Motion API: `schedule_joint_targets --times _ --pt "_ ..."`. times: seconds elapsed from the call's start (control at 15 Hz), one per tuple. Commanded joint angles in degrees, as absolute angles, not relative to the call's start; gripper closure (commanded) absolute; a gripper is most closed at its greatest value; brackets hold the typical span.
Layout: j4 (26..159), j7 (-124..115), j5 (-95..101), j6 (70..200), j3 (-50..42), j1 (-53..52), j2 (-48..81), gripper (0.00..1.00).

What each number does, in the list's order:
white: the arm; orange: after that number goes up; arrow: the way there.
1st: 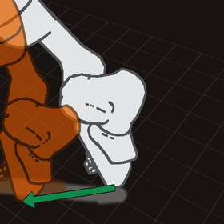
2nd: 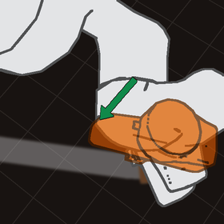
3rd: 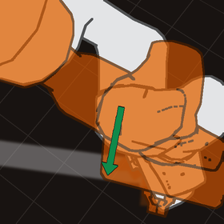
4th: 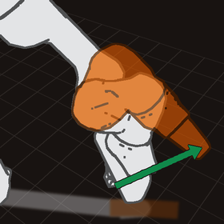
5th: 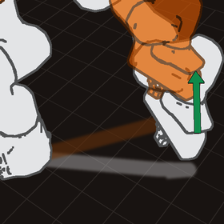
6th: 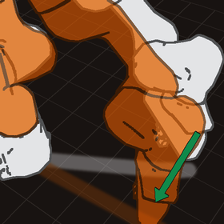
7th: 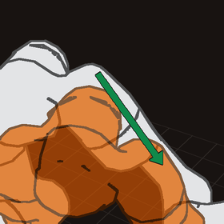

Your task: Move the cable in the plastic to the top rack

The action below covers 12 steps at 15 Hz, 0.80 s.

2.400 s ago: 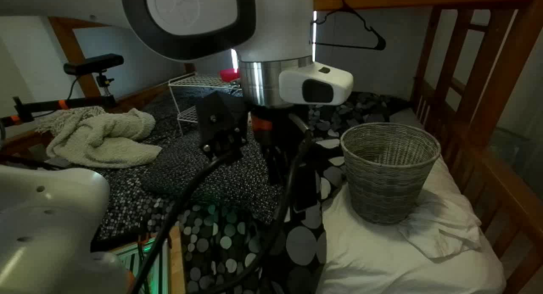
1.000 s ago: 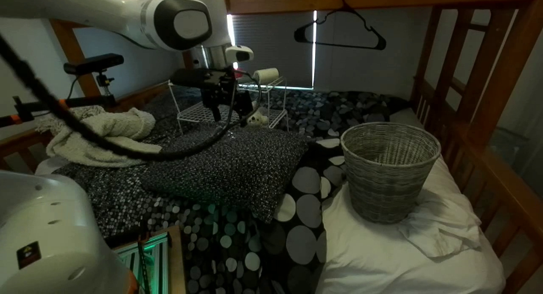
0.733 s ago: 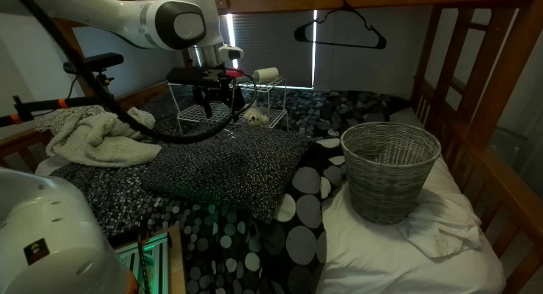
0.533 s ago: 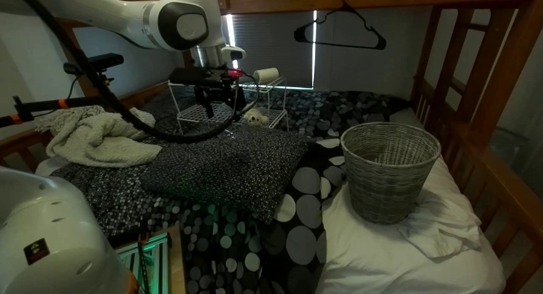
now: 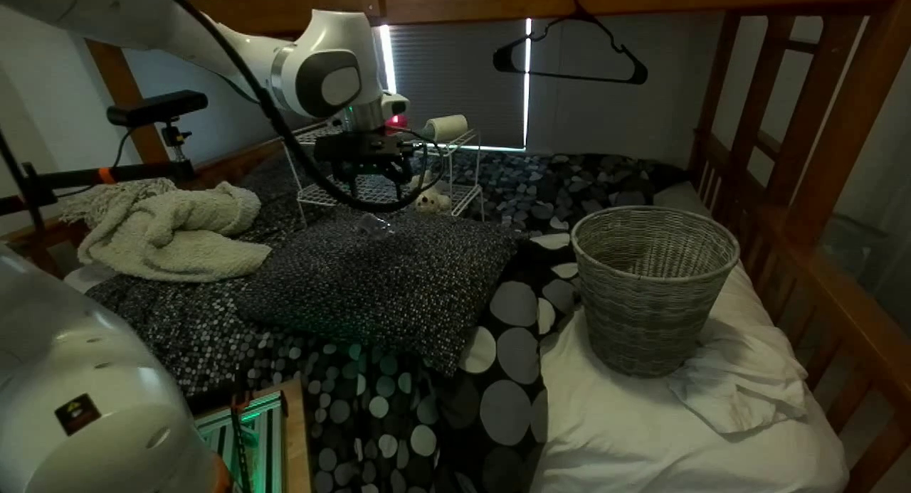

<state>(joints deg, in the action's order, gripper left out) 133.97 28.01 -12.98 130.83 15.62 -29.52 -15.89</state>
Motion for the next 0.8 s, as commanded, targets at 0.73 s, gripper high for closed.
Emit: schedule_joint_targets --times 0.73 --pt "113.85 50.06 -0.76 129.70 24.68 -28.29 15.62 0.31"
